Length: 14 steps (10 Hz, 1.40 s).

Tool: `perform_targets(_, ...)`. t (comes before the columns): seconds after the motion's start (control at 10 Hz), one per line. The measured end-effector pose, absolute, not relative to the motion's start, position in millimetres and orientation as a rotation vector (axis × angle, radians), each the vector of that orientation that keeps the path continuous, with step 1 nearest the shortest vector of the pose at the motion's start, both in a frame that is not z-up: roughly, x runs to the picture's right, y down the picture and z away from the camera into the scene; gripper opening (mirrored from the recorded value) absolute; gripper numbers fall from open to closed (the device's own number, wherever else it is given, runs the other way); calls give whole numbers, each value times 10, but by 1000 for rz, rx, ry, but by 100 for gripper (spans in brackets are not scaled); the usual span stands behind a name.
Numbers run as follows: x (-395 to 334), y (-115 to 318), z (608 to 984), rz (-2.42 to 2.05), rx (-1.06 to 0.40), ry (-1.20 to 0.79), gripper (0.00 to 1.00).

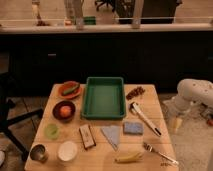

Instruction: Place brush in tray

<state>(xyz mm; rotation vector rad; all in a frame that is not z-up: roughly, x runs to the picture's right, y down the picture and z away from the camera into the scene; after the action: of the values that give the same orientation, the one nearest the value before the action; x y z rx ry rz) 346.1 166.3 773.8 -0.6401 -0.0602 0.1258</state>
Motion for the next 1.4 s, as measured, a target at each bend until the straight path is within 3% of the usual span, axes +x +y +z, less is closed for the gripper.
perform_targets(0.8, 3196, 1866, 7895, 176, -618, -26, 100)
perform_targets(1.4, 2990, 2080, 8298, 177, -656, -44, 100)
